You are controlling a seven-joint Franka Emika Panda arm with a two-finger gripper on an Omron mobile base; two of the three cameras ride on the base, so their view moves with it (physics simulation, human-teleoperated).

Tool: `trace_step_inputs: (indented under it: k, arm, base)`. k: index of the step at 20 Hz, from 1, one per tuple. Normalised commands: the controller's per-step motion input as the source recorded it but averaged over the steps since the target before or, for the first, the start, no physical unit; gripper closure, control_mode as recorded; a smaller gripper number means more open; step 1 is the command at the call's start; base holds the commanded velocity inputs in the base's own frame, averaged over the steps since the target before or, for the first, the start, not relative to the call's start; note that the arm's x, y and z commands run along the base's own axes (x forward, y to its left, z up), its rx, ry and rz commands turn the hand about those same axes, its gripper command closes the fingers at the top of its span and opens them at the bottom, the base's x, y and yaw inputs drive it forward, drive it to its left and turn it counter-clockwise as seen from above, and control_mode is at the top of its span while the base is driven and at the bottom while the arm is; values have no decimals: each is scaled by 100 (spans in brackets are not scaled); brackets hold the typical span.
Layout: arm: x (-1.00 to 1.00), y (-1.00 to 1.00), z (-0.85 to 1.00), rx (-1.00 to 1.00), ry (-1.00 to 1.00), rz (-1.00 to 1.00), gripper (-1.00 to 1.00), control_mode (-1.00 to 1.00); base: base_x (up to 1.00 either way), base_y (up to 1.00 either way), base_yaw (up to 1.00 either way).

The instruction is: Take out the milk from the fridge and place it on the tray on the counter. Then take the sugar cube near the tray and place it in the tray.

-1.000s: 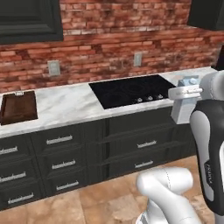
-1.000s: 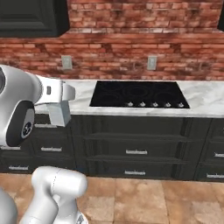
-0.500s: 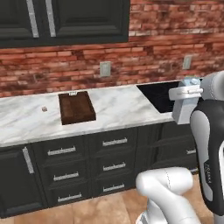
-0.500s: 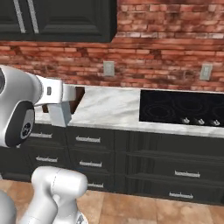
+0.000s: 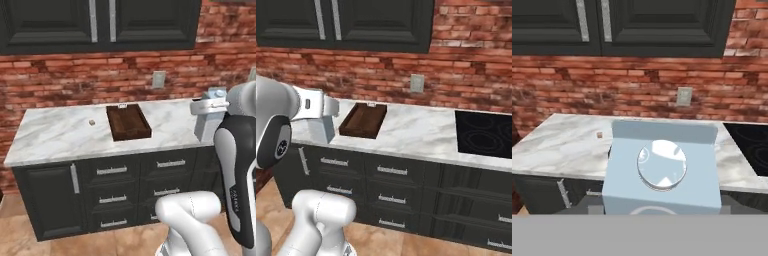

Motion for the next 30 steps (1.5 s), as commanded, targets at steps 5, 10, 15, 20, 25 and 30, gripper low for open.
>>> trace_step_inputs:
  k: [5,10,15,20,25,30]
  arm:
    - [0,0,0,0,0,0,100,100]
    - [0,0,0,0,0,0,100,100]
    - [0,0,0,0,0,0,100,100]
    - [0,0,0,0,0,0,100,100]
    - [0,0,0,0,0,0,100,100]
    - [0,0,0,0,0,0,100,100]
  base:
    - [92,53,-14]
    - [99,100,-8]
    - [58,4,0]
    - [-34,-3,0]
    - [-16,-59,0]
    - [19,-71,5]
